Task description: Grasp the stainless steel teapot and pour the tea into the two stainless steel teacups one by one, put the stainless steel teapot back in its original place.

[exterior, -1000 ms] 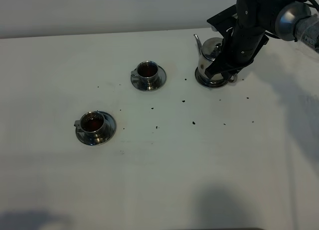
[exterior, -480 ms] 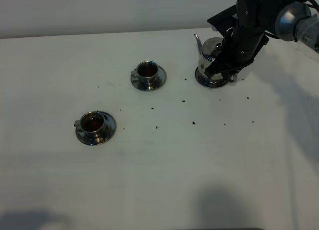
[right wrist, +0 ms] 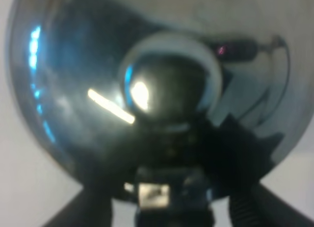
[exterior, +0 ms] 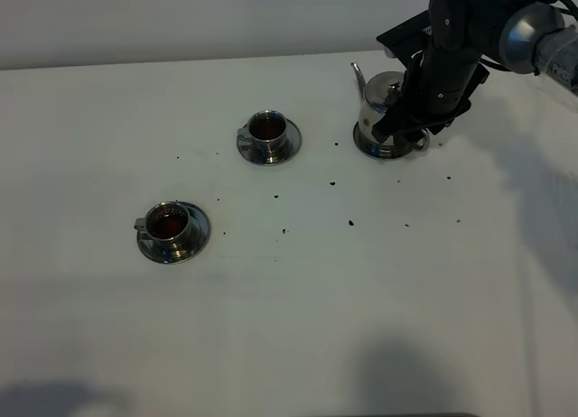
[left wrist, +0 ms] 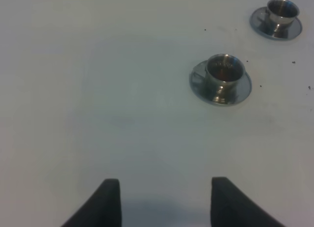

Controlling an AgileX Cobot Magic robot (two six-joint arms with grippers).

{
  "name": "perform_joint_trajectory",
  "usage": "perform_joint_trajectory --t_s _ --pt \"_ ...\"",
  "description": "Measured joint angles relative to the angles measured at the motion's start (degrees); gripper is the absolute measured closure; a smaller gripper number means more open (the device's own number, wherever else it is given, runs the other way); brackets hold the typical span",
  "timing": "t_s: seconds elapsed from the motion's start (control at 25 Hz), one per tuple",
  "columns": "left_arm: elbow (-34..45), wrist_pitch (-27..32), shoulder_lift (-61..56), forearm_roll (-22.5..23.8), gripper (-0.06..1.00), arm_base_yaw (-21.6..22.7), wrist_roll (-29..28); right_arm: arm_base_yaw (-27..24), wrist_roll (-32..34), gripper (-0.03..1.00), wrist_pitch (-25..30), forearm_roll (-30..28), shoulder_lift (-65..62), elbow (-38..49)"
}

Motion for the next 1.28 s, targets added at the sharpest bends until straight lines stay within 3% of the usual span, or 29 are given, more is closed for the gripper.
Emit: perform_joint_trajectory --t_s 0.24,0.44,1.08,1.28 --pt "0.0 0.0 0.0 0.0 0.49 0.0 0.0 0.0 0.33 0.37 10.18 -0.65 -3.42 0.0" --pt "0.0 0.0 0.0 0.0 0.49 0.0 0.0 0.0 1.1 0.4 11.03 -1.17 -11.04 4.0" --pt "0.0 0.0 0.0 0.0 0.49 0.0 0.0 0.0 5.87 0.43 9.86 -1.17 -58.97 58.77" --pt "0.0 0.0 0.0 0.0 0.49 0.0 -0.13 0.0 5.99 0.43 9.38 -1.17 -72.97 70.86"
